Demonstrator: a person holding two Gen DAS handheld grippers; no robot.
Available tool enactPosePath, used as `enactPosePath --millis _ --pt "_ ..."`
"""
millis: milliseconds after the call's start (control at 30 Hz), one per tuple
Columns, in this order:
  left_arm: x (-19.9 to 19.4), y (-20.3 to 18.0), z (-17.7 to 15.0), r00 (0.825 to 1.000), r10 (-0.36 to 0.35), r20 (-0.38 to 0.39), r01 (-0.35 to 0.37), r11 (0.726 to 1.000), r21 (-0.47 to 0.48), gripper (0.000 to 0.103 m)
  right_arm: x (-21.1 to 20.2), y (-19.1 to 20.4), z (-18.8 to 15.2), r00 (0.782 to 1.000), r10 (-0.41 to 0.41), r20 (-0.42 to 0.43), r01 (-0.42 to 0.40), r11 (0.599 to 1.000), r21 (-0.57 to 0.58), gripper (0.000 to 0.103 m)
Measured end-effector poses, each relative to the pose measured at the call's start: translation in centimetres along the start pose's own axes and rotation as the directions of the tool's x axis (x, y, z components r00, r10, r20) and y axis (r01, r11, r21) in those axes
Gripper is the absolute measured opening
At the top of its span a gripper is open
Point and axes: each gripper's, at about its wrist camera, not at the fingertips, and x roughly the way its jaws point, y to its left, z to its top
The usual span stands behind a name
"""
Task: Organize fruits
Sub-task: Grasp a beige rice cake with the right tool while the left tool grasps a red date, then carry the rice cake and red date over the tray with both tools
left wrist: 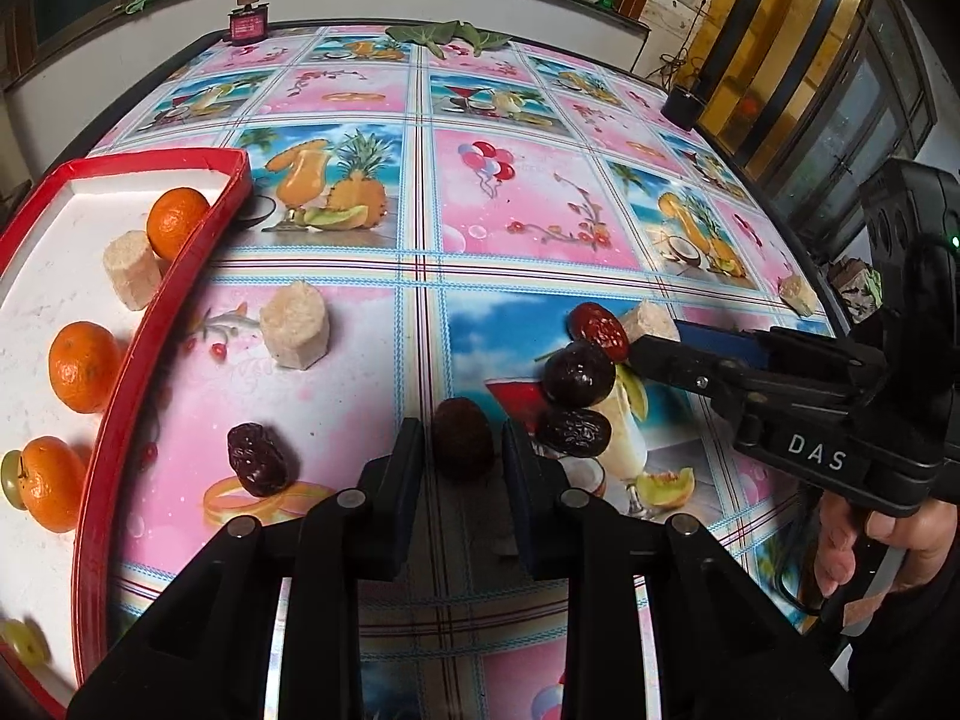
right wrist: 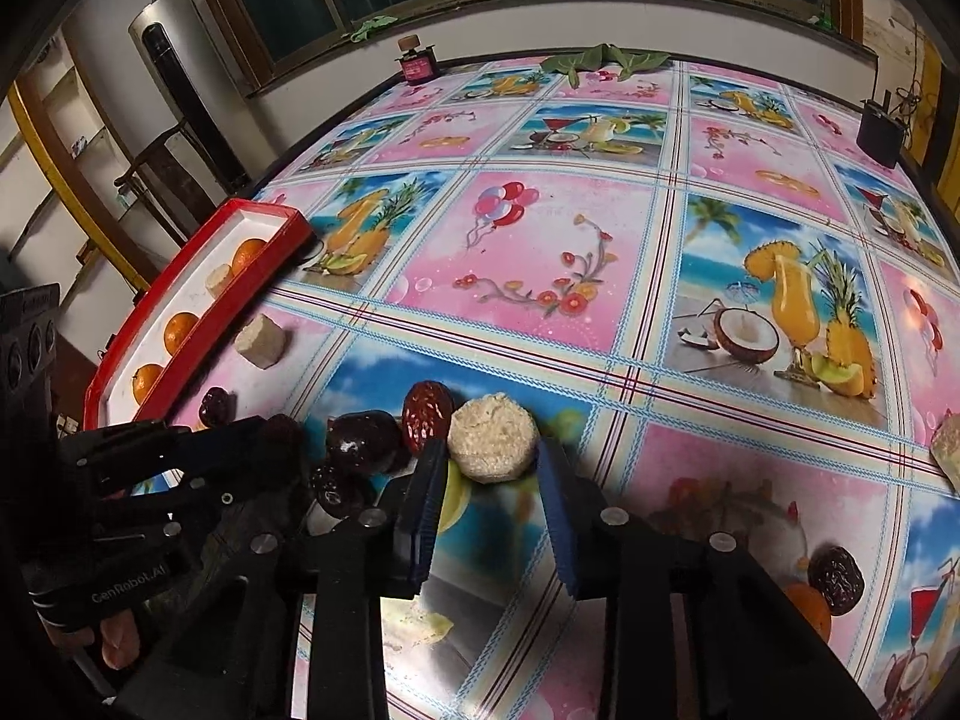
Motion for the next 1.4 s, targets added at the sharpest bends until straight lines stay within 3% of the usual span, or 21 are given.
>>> enactPosePath --millis 333,367,467,1033,1400 --pt "0.1 -0.1 0.1 1.0 0.008 0.004 -0.008 1.0 0.008 0.024 1.0 0.8 0.9 1.0 -0.027 -0.011 0.026 0.999 -0.021 0.032" --pt "0.1 -0.1 0.1 1.0 0.014 0.005 -0.014 1.0 0.012 0.018 0.9 0.9 0.8 1.0 -0.028 -0.009 0.028 0.999 -0.022 0.032" --pt "-0.3 -0.2 0.0 1.0 0.014 0.014 -0.014 1.0 0.013 0.018 0.7 0.8 0.7 1.0 -0.031 -0.001 0.031 0.999 -0.011 0.032" --pt "-3.1 0.3 -0.6 0.997 0.02 0.071 -0.022 1.0 0.019 0.018 -2.3 3.6 1.1 0.998 -0.009 0.057 0.012 0.999 -0.051 0.031" --pt "-4.9 1.8 -1.1 0.995 0.051 0.089 -0.05 0.999 -0.005 0.018 -2.2 6.6 1.6 0.997 0.032 0.066 -0.026 0.995 -0.094 0.031"
